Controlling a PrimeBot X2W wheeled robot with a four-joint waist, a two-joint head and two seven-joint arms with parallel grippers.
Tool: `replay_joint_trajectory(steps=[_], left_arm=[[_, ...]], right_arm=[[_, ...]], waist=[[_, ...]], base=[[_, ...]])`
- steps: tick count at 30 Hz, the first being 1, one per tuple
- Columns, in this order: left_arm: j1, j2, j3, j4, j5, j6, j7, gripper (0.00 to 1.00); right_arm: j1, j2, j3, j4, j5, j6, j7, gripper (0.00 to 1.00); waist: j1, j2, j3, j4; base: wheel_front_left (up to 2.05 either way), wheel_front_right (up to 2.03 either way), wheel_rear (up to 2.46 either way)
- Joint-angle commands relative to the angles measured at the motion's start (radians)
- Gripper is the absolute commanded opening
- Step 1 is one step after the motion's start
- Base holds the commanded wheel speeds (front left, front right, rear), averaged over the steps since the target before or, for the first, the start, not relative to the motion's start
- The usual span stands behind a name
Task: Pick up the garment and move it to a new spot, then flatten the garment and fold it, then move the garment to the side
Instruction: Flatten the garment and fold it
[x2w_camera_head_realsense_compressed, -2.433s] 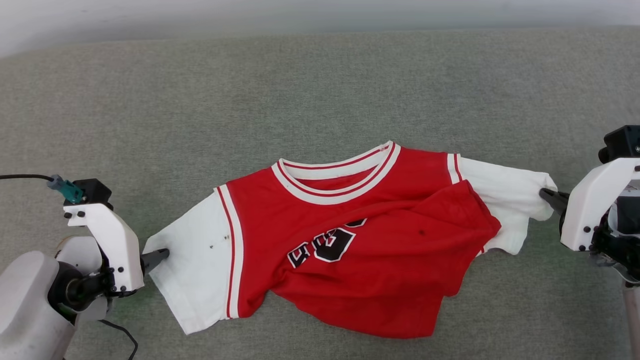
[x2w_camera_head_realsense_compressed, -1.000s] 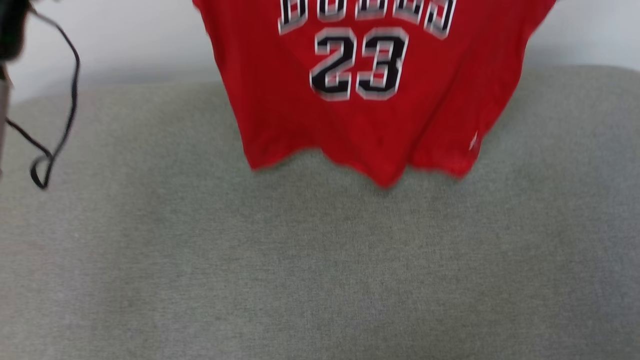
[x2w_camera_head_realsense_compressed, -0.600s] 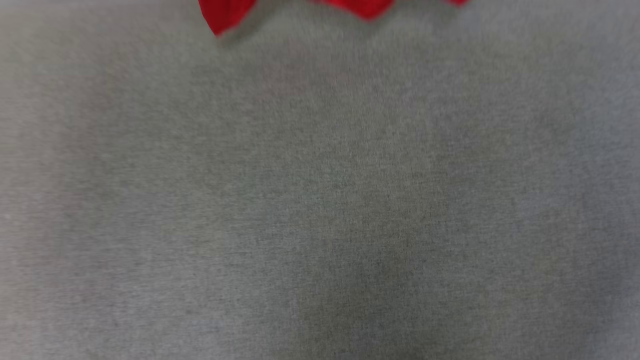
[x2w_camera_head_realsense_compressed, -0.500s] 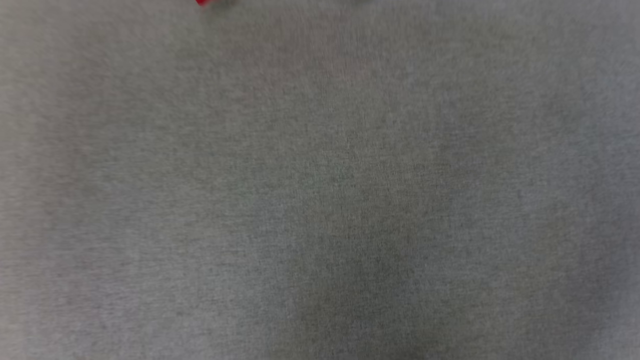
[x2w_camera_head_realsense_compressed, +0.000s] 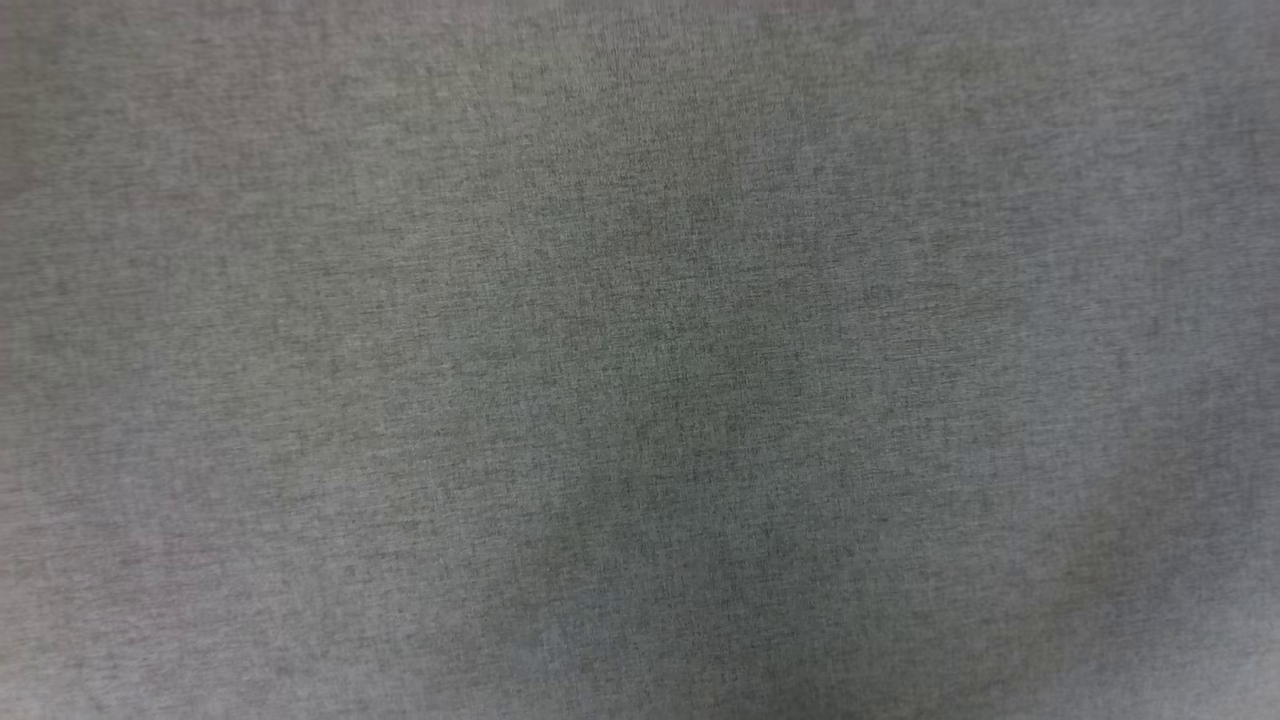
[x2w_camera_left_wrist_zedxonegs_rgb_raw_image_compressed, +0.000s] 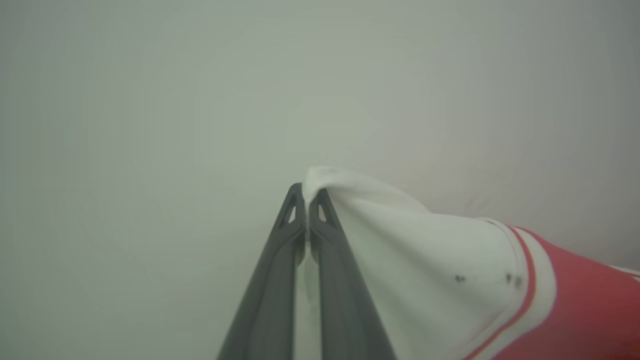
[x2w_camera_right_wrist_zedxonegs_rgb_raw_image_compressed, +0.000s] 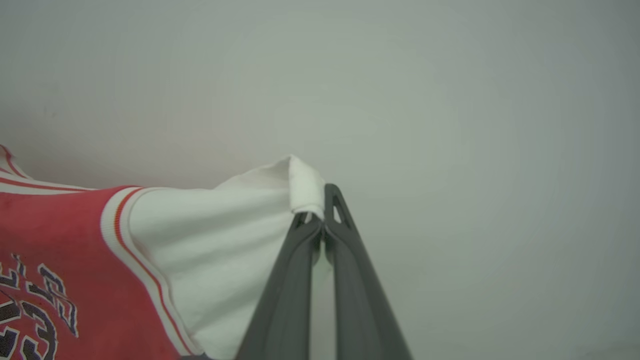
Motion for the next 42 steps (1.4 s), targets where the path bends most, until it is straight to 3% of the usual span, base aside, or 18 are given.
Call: replay_joint_trajectory(steps=[1, 7, 12, 18, 24, 33, 42], left_arm=[[0.004, -0.004, 0.005, 0.012, -0.009, -0.004, -0.012, 0.0], [0.073, -0.035, 0.007, 0.071, -0.04, -0.037, -0.069, 0.0], [0.194, -0.053, 0.018, 0.097, -0.076, -0.066, -0.134, 0.0], [0.462, -0.075, 0.021, 0.087, -0.134, -0.095, -0.191, 0.0], [0.743, -0.073, 0.033, 0.019, -0.185, -0.083, -0.208, 0.0], [1.251, -0.046, 0.041, -0.234, -0.24, 0.035, -0.179, 0.0], [1.696, -0.042, 0.106, -0.494, -0.343, 0.19, -0.143, 0.0]], right_arm=[[0.006, 0.013, 0.007, 0.004, 0.006, -0.001, -0.009, 0.0], [0.098, 0.04, 0.02, 0.009, 0.019, -0.001, -0.015, 0.0], [0.235, 0.024, 0.045, -0.025, 0.057, -0.001, -0.001, 0.0], [0.497, -0.02, 0.066, -0.094, 0.143, -0.001, 0.041, 0.0], [0.742, -0.052, 0.061, -0.143, 0.219, -0.001, 0.085, 0.0], [1.185, -0.04, -0.035, -0.252, 0.316, -0.001, 0.162, 0.0], [1.561, 0.021, -0.14, -0.404, 0.23, -0.001, 0.219, 0.0]], waist=[[-0.0003, 0.0, 0.012, -0.002], [-0.0003, 0.0, -0.014, 0.01], [-0.0003, 0.0, -0.084, 0.033], [-0.0003, 0.0, -0.244, 0.071], [-0.0003, 0.0, -0.381, 0.089], [-0.0003, 0.0, -0.565, 0.096], [-0.0003, 0.0, -0.674, 0.076]], base=[[0.0, 0.0, 0.0], [0.0, 0.0, 0.0], [0.0, 0.0, 0.0], [0.0, 0.0, 0.0], [0.0, 0.0, 0.0], [0.0, 0.0, 0.0], [0.0, 0.0, 0.0]])
